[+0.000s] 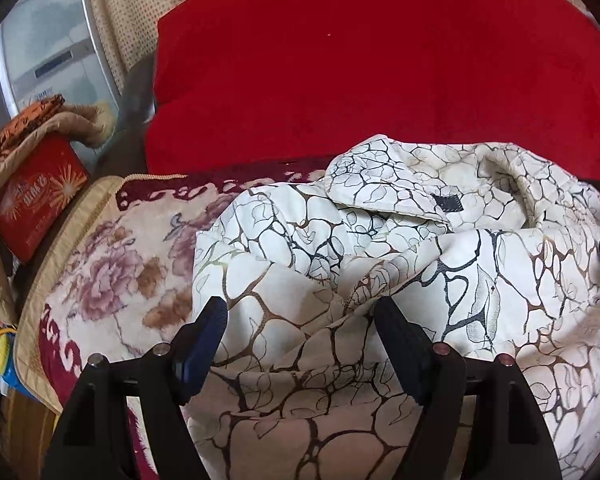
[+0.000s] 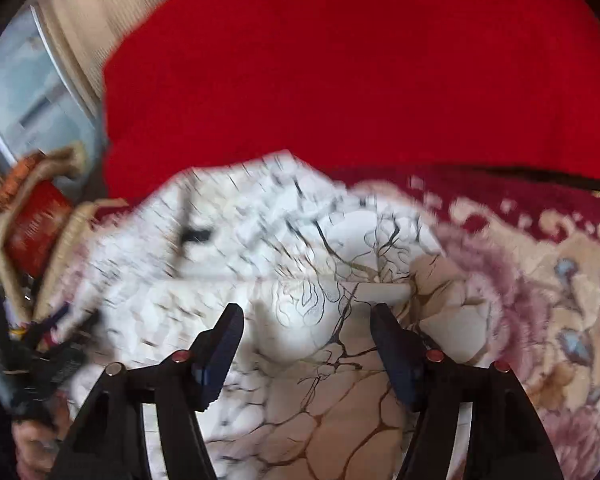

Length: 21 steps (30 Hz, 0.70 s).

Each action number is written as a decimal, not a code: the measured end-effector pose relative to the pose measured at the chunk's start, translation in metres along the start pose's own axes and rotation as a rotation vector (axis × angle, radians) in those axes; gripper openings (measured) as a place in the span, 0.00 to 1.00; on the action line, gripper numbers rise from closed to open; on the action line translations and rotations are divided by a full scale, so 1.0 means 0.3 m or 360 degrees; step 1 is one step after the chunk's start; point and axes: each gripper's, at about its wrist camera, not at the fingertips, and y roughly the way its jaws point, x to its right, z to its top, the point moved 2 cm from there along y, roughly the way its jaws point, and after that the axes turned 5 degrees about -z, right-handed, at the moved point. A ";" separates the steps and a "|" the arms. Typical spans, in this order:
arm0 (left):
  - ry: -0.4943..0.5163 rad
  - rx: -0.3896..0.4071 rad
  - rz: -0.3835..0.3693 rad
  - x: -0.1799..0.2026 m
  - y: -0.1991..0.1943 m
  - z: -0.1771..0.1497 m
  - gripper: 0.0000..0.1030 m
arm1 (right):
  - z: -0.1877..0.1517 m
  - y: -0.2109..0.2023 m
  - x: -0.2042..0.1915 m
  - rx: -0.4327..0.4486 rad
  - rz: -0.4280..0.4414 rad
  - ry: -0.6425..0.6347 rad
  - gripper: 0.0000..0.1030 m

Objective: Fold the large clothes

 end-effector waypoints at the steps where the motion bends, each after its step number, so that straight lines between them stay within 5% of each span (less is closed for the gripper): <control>1: 0.0022 0.0008 0.0017 0.007 -0.001 -0.001 0.75 | -0.015 0.011 -0.004 0.0018 -0.0016 -0.0026 0.68; 10: 0.0093 0.0088 0.0025 0.028 -0.052 -0.013 0.74 | -0.061 -0.179 -0.065 0.0151 0.0117 -0.0133 0.65; 15: 0.0081 0.0102 0.0013 0.032 -0.073 -0.026 0.75 | -0.135 -0.208 -0.111 0.0068 0.0161 -0.0234 0.54; 21: 0.0098 0.0030 0.0008 0.050 -0.053 -0.067 0.74 | -0.231 -0.122 -0.098 -0.0127 0.0094 -0.0306 0.53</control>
